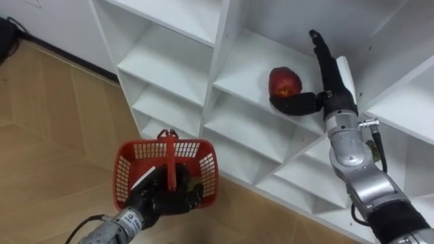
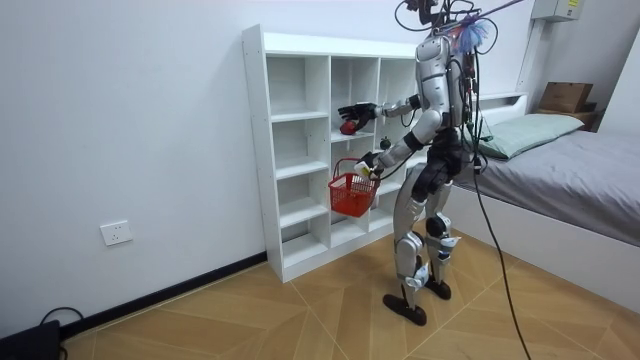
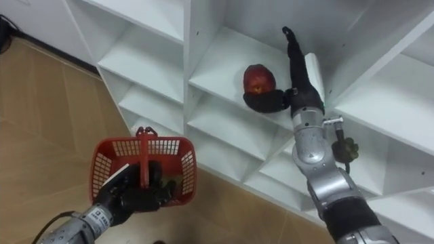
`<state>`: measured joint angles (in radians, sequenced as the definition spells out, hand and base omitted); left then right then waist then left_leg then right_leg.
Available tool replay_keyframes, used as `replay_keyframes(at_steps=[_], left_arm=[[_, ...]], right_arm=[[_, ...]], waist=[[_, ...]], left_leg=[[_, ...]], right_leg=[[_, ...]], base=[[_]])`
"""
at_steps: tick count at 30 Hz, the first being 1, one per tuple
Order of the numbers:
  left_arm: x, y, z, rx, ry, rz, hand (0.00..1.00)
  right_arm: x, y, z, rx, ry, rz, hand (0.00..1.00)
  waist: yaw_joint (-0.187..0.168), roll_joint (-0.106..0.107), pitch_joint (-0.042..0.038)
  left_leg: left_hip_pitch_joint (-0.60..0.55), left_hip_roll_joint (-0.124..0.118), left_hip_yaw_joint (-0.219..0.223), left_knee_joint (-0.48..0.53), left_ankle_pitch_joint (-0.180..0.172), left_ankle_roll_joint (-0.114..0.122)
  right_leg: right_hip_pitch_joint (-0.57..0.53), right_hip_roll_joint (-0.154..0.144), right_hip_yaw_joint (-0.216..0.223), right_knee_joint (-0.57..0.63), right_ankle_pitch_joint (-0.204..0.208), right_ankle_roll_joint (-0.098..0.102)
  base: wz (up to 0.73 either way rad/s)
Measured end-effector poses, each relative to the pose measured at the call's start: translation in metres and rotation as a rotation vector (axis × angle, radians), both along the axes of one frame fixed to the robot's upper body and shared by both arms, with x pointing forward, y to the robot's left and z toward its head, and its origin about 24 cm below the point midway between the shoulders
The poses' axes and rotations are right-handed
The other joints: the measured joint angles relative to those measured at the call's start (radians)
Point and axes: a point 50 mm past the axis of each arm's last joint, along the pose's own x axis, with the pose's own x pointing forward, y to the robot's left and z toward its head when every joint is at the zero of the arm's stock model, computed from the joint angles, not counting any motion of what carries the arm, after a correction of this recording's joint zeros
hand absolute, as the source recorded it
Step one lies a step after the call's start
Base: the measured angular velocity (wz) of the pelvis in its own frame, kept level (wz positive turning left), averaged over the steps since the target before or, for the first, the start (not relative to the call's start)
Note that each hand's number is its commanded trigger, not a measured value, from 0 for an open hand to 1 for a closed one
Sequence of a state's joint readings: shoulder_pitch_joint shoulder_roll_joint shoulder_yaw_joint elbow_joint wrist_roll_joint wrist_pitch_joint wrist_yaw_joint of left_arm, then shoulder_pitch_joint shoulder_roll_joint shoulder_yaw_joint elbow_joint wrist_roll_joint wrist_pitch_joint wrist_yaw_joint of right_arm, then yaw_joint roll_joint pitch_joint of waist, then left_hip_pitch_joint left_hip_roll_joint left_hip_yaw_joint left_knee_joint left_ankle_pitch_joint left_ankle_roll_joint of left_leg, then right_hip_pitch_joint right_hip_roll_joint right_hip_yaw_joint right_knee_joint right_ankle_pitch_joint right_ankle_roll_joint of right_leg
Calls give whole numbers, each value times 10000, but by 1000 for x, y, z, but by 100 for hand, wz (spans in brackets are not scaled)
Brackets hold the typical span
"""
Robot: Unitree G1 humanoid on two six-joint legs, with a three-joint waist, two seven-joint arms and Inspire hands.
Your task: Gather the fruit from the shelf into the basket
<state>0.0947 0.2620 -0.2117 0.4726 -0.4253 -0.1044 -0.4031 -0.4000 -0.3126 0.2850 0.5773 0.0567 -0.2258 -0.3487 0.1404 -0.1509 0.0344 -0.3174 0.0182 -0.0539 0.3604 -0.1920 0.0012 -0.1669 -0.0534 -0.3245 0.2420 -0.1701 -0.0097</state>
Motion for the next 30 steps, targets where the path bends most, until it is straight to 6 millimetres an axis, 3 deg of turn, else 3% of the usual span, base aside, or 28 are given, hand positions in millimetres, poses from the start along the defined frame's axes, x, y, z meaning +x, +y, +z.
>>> replay_keyframes(at_steps=[5,9,24,30], left_arm=[[-2,4,-4,175,225,15,100],[-1,5,-6,490,450,-76,100],[0,-2,-9,544,810,-447,100],[-2,-6,-11,545,963,-652,100]], right_arm=[[8,-7,5,8,34,-239,0],[14,-13,6,124,231,-501,0],[21,-22,0,346,1079,-788,0],[21,-26,-3,611,1424,-630,0]], waist=[[0,-54,33],[-2,-180,126],[204,-218,134],[335,-146,183]], left_leg=[[-211,-4,-6,95,15,22],[-460,-31,-5,193,36,55],[-609,-124,-43,188,93,102],[-623,-97,-21,215,109,92]], right_leg=[[-275,-118,-39,210,-12,18],[-491,-164,-86,316,-16,25],[-622,-156,-104,334,-15,44],[-620,-146,-84,353,-14,42]], base=[[0],[3],[1],[0]])
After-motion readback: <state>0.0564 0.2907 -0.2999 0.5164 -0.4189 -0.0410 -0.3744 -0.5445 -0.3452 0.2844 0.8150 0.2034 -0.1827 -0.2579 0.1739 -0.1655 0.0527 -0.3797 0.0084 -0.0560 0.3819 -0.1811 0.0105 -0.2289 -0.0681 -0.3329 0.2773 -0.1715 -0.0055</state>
